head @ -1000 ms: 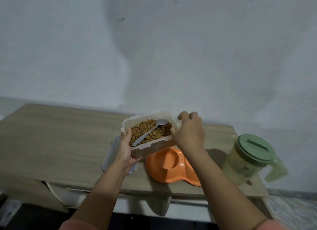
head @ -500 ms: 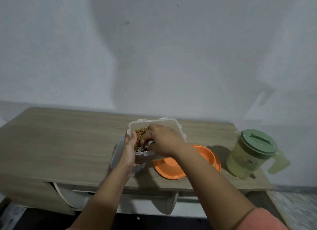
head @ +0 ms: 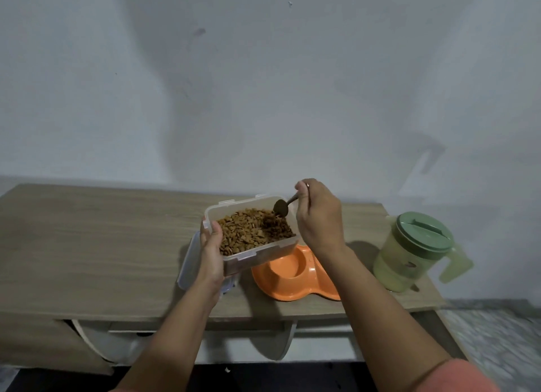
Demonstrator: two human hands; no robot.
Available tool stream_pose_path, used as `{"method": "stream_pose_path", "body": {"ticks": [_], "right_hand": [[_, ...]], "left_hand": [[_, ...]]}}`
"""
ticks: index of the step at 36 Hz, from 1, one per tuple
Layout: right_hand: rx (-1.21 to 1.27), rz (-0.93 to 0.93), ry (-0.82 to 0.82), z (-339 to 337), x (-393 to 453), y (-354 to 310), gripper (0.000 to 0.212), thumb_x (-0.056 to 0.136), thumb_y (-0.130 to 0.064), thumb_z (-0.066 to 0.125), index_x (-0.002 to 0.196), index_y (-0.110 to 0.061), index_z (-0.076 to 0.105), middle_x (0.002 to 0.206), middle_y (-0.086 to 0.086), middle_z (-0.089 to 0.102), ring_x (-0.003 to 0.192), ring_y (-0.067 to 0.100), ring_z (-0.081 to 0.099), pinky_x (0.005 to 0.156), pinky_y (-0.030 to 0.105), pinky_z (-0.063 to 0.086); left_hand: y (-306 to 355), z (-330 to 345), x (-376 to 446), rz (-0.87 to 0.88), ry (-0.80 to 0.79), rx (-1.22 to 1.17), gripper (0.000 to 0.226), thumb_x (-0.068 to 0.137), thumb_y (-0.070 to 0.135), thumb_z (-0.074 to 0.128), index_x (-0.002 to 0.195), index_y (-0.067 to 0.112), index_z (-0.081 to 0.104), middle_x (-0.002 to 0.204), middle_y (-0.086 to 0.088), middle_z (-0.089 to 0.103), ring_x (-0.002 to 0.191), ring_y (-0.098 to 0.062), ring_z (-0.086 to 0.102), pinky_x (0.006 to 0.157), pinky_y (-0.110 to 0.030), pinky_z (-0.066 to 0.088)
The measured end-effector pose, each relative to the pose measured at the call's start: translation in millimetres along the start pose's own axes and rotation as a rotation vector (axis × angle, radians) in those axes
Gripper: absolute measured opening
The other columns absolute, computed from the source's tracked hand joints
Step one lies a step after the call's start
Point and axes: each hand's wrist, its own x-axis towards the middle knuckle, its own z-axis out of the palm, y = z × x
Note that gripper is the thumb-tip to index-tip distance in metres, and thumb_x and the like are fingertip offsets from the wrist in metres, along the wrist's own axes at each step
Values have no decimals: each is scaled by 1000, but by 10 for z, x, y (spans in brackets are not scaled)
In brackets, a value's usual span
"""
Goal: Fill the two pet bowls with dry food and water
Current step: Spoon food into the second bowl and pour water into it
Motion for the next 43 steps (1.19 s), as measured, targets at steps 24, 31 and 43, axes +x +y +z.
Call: {"method": "stream_pose_path", "body": {"ticks": [24,31,43], "right_hand": [[526,976,55,136,-221,236,36,101,-17,32,78,-14,58,67,5,60,57,13,54,53,25,44],[576,1003,35,174,-253,236,33,101,-17,34,83,-13,60,68,6,61,56,13,54,51,24,44],[655,1069,68,125,-246,335,30,102,-21,36,96,-6,62,66,6,62,53,13,53,50,24,45]], "left_hand": [[-194,-67,108,24,106,-86,55,99,49,34,150,38,17,143,-5,45,127,-32,49,100,-58,44],[-277,-25,75,48,136,-51,57,98,50,33,150,41,13,153,-4,33,136,-31,39,106,-59,37],[-507,-16,14,64,303,-63,82,67,80,38,142,52,20,149,-3,39,132,-32,42,103,-61,37]]}}
